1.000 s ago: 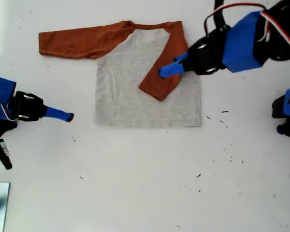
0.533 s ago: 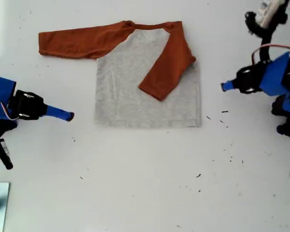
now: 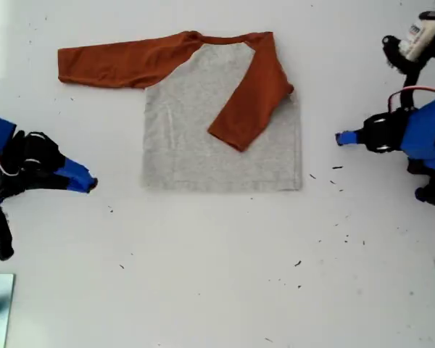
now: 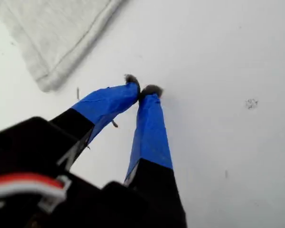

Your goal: Fold t shirt

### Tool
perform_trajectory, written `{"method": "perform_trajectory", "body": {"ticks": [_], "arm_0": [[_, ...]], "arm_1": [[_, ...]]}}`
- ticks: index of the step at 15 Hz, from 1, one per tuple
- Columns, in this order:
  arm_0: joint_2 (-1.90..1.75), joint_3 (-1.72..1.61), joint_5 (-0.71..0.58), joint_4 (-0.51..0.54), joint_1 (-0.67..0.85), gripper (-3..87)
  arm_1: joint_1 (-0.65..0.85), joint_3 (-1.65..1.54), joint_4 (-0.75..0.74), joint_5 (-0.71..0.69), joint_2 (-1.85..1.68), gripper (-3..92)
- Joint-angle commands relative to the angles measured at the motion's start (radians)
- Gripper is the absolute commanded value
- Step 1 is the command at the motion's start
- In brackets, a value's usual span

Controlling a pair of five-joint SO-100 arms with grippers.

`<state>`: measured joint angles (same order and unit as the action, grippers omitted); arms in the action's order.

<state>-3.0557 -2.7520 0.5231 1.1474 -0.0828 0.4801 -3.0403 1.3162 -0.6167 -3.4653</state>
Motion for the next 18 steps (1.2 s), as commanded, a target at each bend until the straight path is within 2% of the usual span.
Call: {"method": "perform_trajectory", "body": {"ticks": [1, 2, 4, 5, 6, 7, 8, 9, 11, 12, 15, 16, 18], "arm_0": [[0.423, 0.393, 0.158, 0.16, -0.032, -0.2], [0.56, 0.494, 0.196, 0.201, -0.026, -0.2], [0.66, 0.489, 0.186, 0.166, 0.011, -0.2], [0.71, 0.48, 0.123, 0.176, 0.081, -0.2], [0.755, 0.499, 0.109, 0.239, 0.156, -0.2], [0.781, 0.512, 0.046, 0.291, 0.272, -0.1], [0.785, 0.537, -0.037, 0.337, 0.399, 5.7], [0.796, 0.578, -0.109, 0.403, 0.529, 20.7], [0.802, 0.624, -0.334, 0.433, 0.811, 30.3], [0.805, 0.652, -0.449, 0.433, 0.939, 32.3], [0.819, 0.727, -0.67, 0.422, 1.229, 35.1], [0.853, 0.727, -0.707, 0.414, 1.315, 34.9], [0.937, 0.71, -0.764, 0.334, 1.401, 34.7]], "arm_1": [[0.005, -0.054, 0.005, 0.002, -0.038, 3.5], [0.005, -0.055, 0.005, 0.002, -0.038, 3.5], [0.003, -0.057, 0.006, 0.002, -0.038, 3.5], [0.003, -0.057, 0.006, 0.0, -0.038, 3.5], [0.002, -0.057, 0.006, 0.0, -0.038, 3.5], [0.002, -0.057, 0.006, -0.002, -0.038, 3.5], [0.002, -0.058, 0.006, -0.003, -0.038, 3.5], [-0.002, -0.058, 0.006, -0.003, -0.038, 3.5], [-0.002, -0.058, 0.006, -0.005, -0.038, 3.5], [0.0, -0.058, 0.005, -0.006, -0.038, 3.5], [0.0, -0.06, 0.005, -0.006, -0.038, 3.5], [0.0, -0.06, 0.005, -0.006, -0.038, 3.5], [-0.003, -0.06, 0.006, -0.005, -0.038, 3.5]]}}
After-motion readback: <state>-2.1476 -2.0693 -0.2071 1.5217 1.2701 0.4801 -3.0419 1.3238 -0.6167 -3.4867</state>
